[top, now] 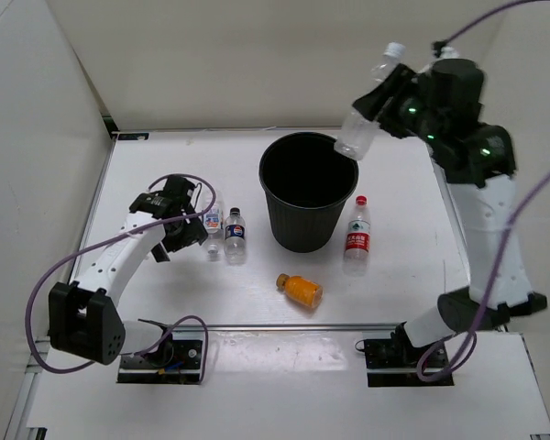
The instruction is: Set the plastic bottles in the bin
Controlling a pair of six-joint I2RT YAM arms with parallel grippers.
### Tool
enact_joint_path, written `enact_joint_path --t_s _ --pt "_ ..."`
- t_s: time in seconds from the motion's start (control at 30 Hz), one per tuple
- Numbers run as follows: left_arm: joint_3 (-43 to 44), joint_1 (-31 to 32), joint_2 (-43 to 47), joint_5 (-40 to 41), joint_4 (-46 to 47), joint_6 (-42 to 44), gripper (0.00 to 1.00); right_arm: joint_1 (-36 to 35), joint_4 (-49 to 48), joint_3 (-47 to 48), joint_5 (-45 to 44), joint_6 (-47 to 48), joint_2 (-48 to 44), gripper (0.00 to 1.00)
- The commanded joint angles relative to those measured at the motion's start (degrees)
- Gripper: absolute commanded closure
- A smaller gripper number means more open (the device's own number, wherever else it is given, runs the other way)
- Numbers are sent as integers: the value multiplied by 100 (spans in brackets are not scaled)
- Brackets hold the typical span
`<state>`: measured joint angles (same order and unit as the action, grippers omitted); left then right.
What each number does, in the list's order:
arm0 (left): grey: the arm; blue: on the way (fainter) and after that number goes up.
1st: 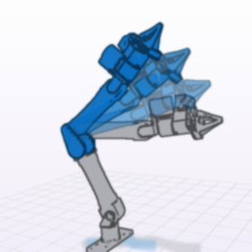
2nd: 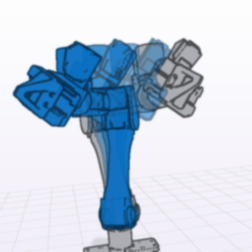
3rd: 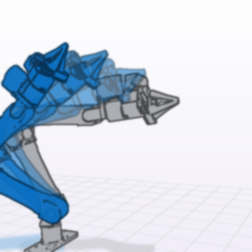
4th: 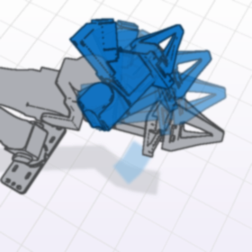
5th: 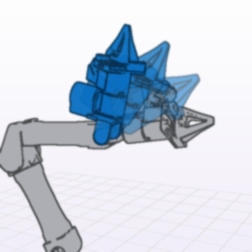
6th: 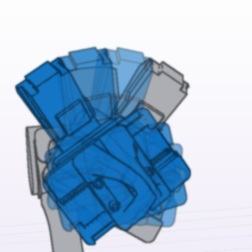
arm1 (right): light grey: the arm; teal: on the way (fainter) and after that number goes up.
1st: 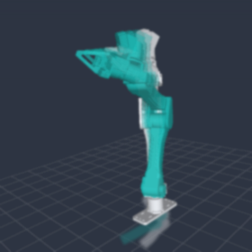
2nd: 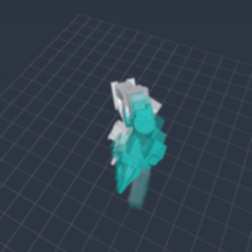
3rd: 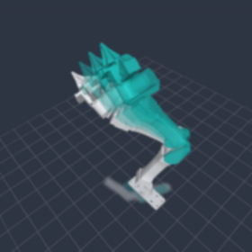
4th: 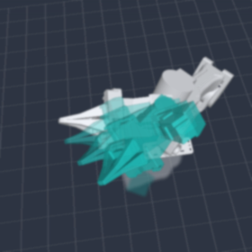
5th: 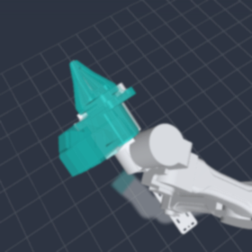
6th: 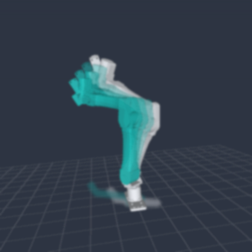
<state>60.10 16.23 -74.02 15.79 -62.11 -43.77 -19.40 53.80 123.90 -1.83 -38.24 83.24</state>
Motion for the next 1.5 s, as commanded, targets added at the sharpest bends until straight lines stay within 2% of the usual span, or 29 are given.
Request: enact_joint_path --t_s 0.0,0.07,0.1,0.2,0.23,0.33,0.4,0.63,0.9,1.0,1.03,1.07,1.17,1.2,1.33,1.4,1.47 --pt "440 -23 -269 -42 357 26 0 -555 350 135 -537 325 1025 45" --pt "503 -23 -332 -41 550 79 0 -942 298 135 -539 588 1342 12" --pt "581 -23 -333 -41 637 79 0 -1004 419 213 -347 703 1474 0" --pt "634 -23 -464 -41 919 184 0 -1066 1139 1159 -169 704 1818 0" --pt "635 -23 -464 -93 972 184 0 -1066 1141 1163 -117 704 1723 0" --pt "521 -23 -614 -216 1349 324 0 -1005 685 287 172 756 890 0" --pt "469 -23 -841 -269 1657 387 0 -1005 596 -92 314 817 685 0" --pt "748 47 -1579 -533 2369 930 0 -952 1097 -374 604 1098 211 0" --pt "1522 47 -2889 -481 2370 1406 0 -785 1414 -270 745 1318 -9 0" --pt "1593 47 -3101 -481 2370 1406 10 -706 1475 -269 745 1372 -10 0" --pt "1593 47 -3171 -481 2370 1406 24 -645 1536 -269 745 1372 -62 0" --pt "1593 47 -3232 -568 2370 1406 28 -583 1537 -269 745 1372 -62 0" --pt "1471 47 -3233 -621 2370 1406 45 -530 1537 -322 798 1372 -62 0" --pt "1400 47 -3172 -560 2370 1406 47 -469 1537 -322 859 1372 -62 0" --pt "1759 47 -2251 89 1809 819 47 -416 1537 -533 807 1319 -115 0" --pt "2277 47 -1495 258 1579 573 42 -354 1537 -725 509 1136 -247 0" --pt "2890 187 -960 388 1579 510 42 -145 1292 -1199 577 1082 -475 0"
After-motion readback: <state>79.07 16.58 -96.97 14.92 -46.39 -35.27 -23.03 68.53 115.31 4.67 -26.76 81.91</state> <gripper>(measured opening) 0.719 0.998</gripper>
